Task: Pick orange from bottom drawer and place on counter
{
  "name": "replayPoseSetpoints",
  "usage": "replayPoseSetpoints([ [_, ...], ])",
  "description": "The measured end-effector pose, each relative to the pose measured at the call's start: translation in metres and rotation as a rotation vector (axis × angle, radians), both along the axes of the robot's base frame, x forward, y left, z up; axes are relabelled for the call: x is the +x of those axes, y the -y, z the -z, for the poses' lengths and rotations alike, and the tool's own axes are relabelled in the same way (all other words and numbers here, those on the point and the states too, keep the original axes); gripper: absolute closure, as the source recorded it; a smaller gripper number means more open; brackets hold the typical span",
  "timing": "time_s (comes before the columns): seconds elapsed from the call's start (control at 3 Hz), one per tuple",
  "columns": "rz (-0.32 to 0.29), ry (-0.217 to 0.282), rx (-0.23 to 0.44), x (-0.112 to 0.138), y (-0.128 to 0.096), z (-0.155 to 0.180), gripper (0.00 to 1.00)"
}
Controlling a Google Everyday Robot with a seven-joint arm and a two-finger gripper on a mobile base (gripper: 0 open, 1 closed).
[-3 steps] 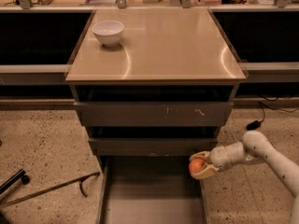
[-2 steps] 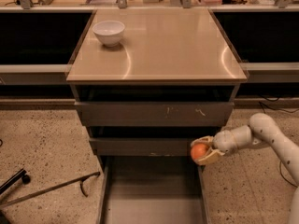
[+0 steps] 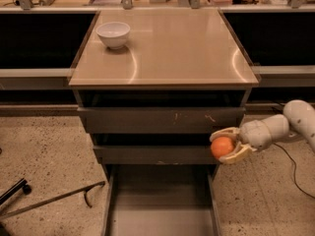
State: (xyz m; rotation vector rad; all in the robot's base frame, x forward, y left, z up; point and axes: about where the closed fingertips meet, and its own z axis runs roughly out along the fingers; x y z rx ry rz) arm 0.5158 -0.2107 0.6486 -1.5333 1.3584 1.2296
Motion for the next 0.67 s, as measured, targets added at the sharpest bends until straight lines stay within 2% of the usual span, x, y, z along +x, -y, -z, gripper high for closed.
replayPoseSetpoints([
  [0.33, 0.018, 0.07, 0.004, -0.0107, -0.0005, -0.0357, 1.0],
  [0.67, 0.027, 0.073, 0.004, -0.0075, -0.0023, -0.0354, 1.0],
])
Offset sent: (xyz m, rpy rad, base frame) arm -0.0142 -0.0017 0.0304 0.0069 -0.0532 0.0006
